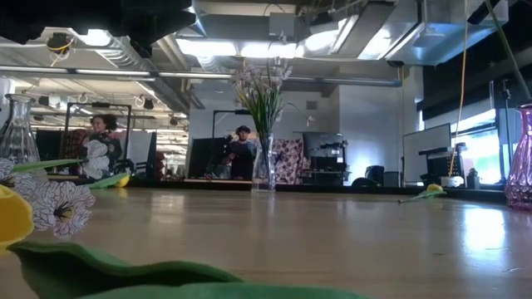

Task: Sort flowers into vase by color
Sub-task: Put the top red flower into the purple vase

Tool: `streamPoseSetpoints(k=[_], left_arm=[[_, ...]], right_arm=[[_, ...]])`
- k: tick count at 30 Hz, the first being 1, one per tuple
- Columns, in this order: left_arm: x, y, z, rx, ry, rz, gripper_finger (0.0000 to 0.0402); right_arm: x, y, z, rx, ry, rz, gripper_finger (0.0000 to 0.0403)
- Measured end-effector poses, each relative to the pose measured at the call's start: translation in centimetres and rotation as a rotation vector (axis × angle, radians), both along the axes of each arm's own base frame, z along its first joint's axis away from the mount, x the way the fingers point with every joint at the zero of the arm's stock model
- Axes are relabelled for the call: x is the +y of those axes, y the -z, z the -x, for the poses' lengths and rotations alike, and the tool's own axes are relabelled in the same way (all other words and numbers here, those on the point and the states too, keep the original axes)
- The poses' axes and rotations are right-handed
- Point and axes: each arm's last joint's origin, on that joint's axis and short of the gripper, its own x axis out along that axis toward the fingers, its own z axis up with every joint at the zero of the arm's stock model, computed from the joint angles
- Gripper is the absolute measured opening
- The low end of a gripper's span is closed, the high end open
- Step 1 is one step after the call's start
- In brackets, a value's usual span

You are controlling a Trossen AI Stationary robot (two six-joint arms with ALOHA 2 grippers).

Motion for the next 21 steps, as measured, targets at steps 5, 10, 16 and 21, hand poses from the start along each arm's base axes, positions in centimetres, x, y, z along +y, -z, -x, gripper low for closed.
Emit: streamPoseSetpoints(k=[5,10,16,21], left_arm=[[0.0,0.0,0.0,-0.003,0.001,0.029,0.0149],[0.0,0.1,0.0,-0.002,0.004,0.071,0.0149],[0.0,0.0,0.1,-0.010,0.004,0.078,0.0149],[0.1,-0.3,0.2,-0.025,0.004,0.093,0.0149]], right_arm=[[-0.1,0.6,-0.5,0.093,0.024,0.020,0.0003],[-0.1,1.5,-1.0,0.211,0.030,0.053,0.0009],[0.2,1.7,-1.1,0.344,0.012,0.226,0.0027],[0.3,0.2,0.9,0.527,0.137,0.194,0.0042]])
